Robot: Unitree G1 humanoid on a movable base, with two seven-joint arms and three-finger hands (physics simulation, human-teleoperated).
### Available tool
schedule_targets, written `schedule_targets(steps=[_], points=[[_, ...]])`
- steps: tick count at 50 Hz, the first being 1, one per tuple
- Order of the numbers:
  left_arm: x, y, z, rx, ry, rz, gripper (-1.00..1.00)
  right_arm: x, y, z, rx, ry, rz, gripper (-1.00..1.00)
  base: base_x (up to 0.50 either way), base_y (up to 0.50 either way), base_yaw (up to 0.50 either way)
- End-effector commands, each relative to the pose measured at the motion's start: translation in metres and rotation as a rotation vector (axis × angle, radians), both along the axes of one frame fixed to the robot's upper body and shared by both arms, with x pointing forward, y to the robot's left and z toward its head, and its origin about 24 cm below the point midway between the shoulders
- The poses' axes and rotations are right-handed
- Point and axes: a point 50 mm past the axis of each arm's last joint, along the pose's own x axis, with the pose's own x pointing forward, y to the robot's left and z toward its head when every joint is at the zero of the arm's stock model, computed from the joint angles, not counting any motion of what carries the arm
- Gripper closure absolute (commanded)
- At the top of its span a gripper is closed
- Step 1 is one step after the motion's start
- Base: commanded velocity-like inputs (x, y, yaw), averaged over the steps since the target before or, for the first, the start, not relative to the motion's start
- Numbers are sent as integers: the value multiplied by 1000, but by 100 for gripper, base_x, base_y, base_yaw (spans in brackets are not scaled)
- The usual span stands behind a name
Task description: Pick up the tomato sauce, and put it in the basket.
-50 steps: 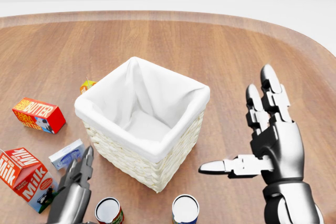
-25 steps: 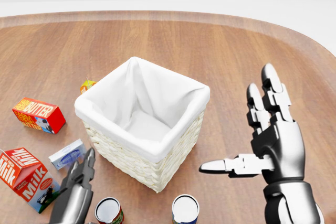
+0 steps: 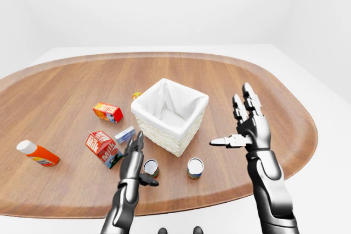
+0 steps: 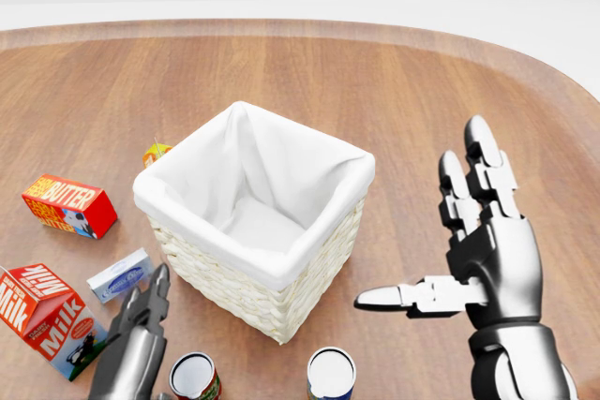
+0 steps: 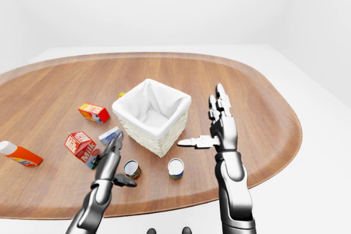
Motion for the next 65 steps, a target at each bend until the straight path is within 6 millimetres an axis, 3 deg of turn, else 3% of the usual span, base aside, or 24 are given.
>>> schedule_targets(steps=[1, 65], points=[[2, 1, -3, 6, 8, 7, -100, -1, 0, 1, 0, -3, -1, -100, 0, 0, 0], [12, -3, -16, 38, 37, 20, -100, 1, 1, -4, -2, 19, 3, -100, 0, 0, 0]])
